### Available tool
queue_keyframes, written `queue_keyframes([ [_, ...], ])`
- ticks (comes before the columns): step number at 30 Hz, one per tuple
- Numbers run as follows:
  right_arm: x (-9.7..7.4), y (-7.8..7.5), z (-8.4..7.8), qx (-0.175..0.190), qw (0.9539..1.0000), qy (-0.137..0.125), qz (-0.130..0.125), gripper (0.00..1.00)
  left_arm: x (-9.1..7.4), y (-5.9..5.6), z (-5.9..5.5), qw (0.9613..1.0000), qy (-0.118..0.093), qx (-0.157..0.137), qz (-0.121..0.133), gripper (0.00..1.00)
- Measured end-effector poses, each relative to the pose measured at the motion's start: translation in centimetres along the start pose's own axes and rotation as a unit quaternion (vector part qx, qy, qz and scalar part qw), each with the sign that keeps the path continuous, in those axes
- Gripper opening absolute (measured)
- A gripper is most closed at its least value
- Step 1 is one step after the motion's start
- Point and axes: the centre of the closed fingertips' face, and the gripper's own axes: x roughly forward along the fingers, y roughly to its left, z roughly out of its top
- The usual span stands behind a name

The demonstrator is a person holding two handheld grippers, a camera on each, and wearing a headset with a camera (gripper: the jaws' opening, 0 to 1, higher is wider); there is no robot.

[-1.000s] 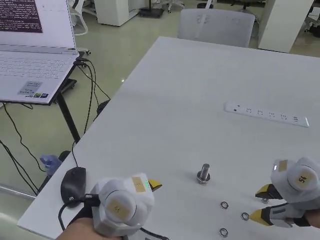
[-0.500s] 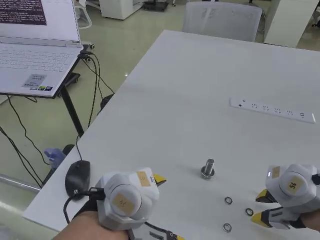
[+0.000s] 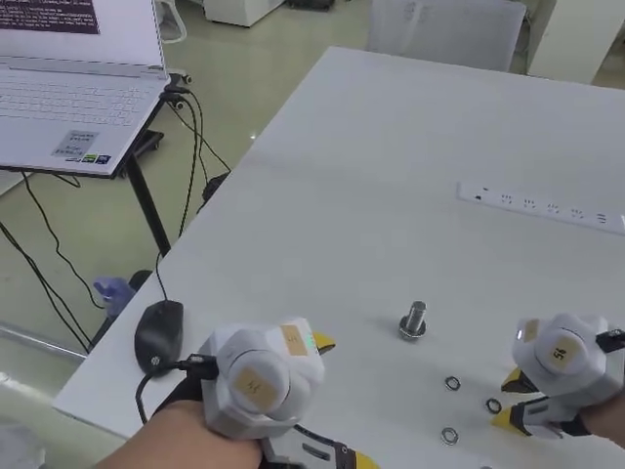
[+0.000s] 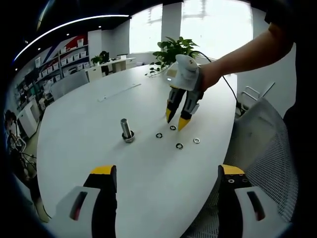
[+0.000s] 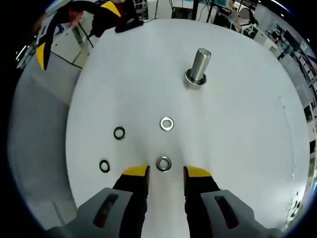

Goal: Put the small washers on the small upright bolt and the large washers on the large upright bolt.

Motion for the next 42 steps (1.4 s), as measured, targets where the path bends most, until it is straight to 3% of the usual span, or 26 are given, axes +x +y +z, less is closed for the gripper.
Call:
queue_keyframes([
  [28, 0.32, 0.53, 0.3, 0.001, 0.9982, 0.06, -0.001, 0.13, -0.25, -0.57, -0.52, 1.0, -0.003, -0.007, -0.001, 0.82],
  [42, -0.25, 0.01, 0.8, 0.025, 0.9985, 0.048, -0.002, 0.12, -0.54, -0.71, -0.26, 1.0, -0.003, -0.006, 0.0, 0.81],
])
